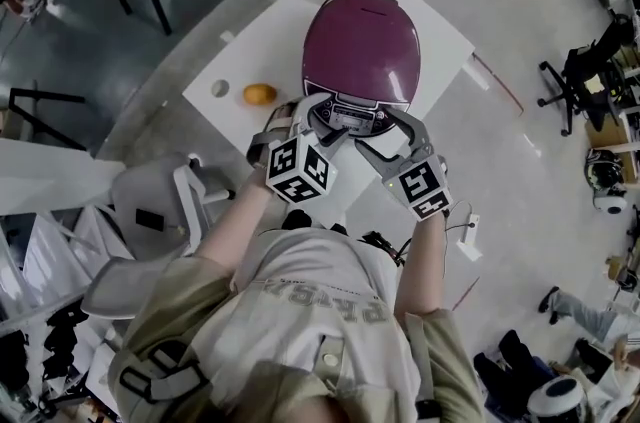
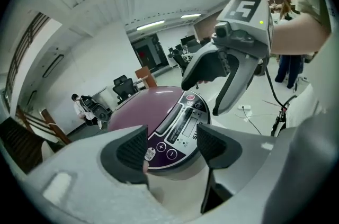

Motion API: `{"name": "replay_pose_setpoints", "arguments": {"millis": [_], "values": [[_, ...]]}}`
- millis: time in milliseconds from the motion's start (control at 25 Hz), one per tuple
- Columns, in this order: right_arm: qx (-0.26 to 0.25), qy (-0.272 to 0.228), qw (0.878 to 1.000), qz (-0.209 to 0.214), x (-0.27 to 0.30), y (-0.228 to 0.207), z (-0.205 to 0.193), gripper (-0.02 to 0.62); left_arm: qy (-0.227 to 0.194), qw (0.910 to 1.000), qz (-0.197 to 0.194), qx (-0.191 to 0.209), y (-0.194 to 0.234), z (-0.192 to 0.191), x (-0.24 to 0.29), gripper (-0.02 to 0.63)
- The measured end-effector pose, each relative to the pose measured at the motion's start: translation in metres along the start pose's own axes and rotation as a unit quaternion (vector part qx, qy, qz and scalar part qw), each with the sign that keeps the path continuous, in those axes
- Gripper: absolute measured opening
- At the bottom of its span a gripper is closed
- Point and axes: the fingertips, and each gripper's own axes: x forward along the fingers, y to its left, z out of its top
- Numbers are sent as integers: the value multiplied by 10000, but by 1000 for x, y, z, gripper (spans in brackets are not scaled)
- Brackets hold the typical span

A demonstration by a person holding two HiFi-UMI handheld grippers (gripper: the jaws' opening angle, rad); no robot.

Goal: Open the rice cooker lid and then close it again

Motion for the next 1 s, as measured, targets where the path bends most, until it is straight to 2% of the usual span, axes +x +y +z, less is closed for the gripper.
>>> {"name": "replay_pose_setpoints", "arguments": {"millis": [240, 440, 880, 1000], "values": [[-517, 710, 9955, 367, 11, 8, -11, 311, 336, 9948, -325, 909, -12, 1, 9, 316], [-819, 1040, 9895, 584, 17, 11, -17, 319, 658, 9864, -524, 1411, -18, -7, 16, 328], [-1099, 1552, 9785, 796, 29, 16, -28, 331, 949, 9771, -789, 1733, -20, -11, 23, 339], [-1136, 1627, 9769, 793, 31, 17, -31, 334, 1008, 9765, -870, 1697, -23, -15, 25, 341]]}}
